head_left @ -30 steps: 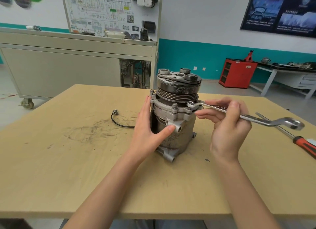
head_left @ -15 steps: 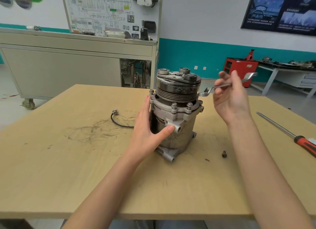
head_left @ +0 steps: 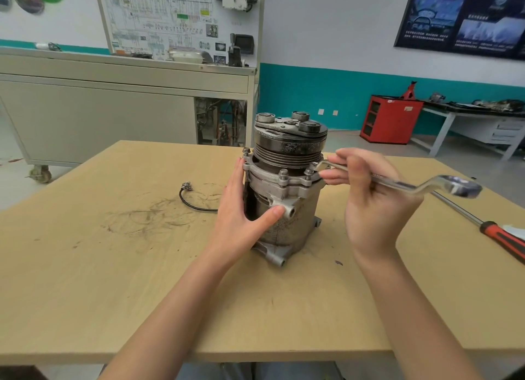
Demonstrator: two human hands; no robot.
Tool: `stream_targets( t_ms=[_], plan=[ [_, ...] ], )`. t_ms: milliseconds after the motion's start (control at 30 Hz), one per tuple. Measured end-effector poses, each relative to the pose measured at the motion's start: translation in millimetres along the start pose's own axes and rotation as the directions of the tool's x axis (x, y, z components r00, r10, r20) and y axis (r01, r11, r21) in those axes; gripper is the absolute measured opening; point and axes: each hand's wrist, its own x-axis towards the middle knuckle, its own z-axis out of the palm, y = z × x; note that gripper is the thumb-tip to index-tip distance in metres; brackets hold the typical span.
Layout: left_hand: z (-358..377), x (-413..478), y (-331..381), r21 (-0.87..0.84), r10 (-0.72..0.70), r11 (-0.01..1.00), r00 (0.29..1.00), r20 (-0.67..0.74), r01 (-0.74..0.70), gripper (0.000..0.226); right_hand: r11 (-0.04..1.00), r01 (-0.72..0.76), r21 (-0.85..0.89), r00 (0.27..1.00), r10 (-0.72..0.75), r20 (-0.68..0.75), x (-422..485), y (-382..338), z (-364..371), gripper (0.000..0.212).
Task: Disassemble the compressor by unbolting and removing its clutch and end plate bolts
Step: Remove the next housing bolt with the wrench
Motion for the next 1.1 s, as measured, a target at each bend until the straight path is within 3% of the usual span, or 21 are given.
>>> stream_targets(
  t_ms=[133, 267, 333, 433, 500, 600, 667, 700, 733, 800, 867, 1000, 1100],
  plan=[
    [0, 1, 0, 0.002, 0.002, 1.0, 1.0, -0.002, -0.002, 0.102, 0.975, 0.139, -0.171, 0.99, -0.141, 0.0, 4, -1, 4, 0.048],
    [0, 1, -2, -0.003, -0.003, 1.0, 1.0, -0.004, 0.003, 0.102, 0.816, 0.377, -0.439, 0.924, -0.36, 0.126, 15, -12, 19, 0.061],
    [1, 1, -4, -0.009, -0.012, 1.0, 1.0, 0.003, 0.012, 0.103, 0.721, 0.458, -0.52, 0.887, -0.407, 0.218, 19, -16, 27, 0.052],
    [0, 2, -3, 0.008, -0.028, 1.0, 1.0, 0.007, 0.028, 0.104, 0.603, 0.572, -0.557, 0.817, -0.475, 0.326, 14, -16, 33, 0.035],
    [0, 3, -1, 0.007, -0.038, 0.999, 0.999, 0.019, 0.037, 0.104, 0.539, 0.626, -0.564, 0.773, -0.526, 0.354, 11, -14, 36, 0.039],
    [0, 3, -1, -0.044, -0.024, 0.999, 0.999, 0.04, 0.026, 0.104, 0.59, 0.598, -0.542, 0.795, -0.521, 0.311, 7, -9, 30, 0.038],
    [0, 1, -1, -0.039, -0.014, 0.999, 1.0, 0.02, 0.015, 0.101, 0.819, 0.442, -0.367, 0.897, -0.402, 0.183, -2, -4, 19, 0.04],
    [0, 0, -1, -0.02, -0.005, 1.0, 1.0, 0.007, 0.005, 0.102, 0.948, 0.257, -0.191, 0.966, -0.242, 0.095, -6, -2, 14, 0.034],
    [0, 0, -2, -0.011, -0.001, 1.0, 1.0, 0.002, 0.002, 0.104, 1.0, 0.015, 0.006, 1.0, -0.015, 0.025, -7, 0, 10, 0.028],
    [0, 1, -3, -0.013, -0.004, 1.0, 1.0, 0.004, 0.004, 0.105, 0.867, -0.378, 0.324, 0.919, 0.393, 0.023, 0, 10, 1, 0.022],
    [-1, 1, -2, -0.022, -0.001, 1.0, 1.0, 0.005, 0.001, 0.104, 0.664, -0.586, 0.464, 0.799, 0.567, 0.198, 18, 30, -7, 0.018],
    [-1, 0, -1, -0.016, -0.001, 1.0, 1.0, 0.007, 0.001, 0.099, 0.329, -0.81, 0.485, 0.568, 0.647, 0.509, 47, 58, -4, 0.023],
    [-1, 1, -1, -0.017, -0.006, 1.0, 1.0, 0.0, 0.006, 0.102, 0.227, -0.859, 0.459, 0.489, 0.629, 0.604, 52, 63, -5, 0.023]
  ],
)
